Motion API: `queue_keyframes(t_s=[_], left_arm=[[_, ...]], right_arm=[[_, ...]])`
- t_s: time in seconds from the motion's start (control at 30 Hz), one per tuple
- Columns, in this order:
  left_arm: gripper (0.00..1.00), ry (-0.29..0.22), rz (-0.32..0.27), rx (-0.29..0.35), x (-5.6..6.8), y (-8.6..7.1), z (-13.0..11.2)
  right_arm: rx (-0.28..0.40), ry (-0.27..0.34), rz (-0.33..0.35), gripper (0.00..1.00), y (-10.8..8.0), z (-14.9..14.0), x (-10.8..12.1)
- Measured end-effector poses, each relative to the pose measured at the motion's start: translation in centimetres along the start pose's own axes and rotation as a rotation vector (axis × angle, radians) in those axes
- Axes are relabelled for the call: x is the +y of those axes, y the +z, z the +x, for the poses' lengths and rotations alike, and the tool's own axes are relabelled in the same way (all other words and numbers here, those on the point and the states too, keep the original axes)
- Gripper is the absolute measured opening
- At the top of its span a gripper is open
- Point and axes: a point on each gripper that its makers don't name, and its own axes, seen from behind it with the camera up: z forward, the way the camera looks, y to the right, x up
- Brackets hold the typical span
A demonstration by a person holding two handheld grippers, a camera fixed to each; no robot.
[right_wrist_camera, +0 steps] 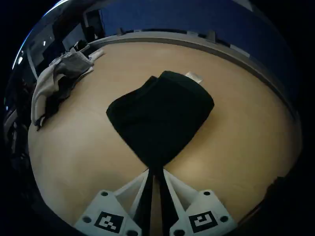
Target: Fold towel
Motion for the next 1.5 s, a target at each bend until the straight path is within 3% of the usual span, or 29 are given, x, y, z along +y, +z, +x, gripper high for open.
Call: queue_keyframes(t_s=[0.3,0.47,0.77,1.03,1.27,1.5], left_arm=[[0.97,0.001,0.000,0.005,0.0,-0.1,0.4],[0.97,0.002,-0.004,0.009,0.2,-0.2,0.8],[0.97,-0.004,-0.011,0.036,0.5,-0.5,2.4],[0.97,-0.007,-0.017,0.066,0.7,-1.0,4.2],[0.97,-0.018,-0.024,0.083,0.9,-1.7,5.0],[0.97,-0.023,-0.026,0.093,0.9,-2.2,5.4]], right_arm=[[0.024,-0.017,0.002,0.04,-0.5,0.6,-0.1],[0.067,-0.035,0.009,0.04,-1.7,2.3,-0.4],[0.191,-0.114,0.028,0.03,-6.5,9.3,-0.7],[0.258,-0.188,0.049,0.03,-11.5,15.2,-0.4],[0.272,-0.231,0.063,0.03,-14.6,17.2,-0.4],[0.274,-0.258,0.053,0.03,-16.0,17.4,0.0]])
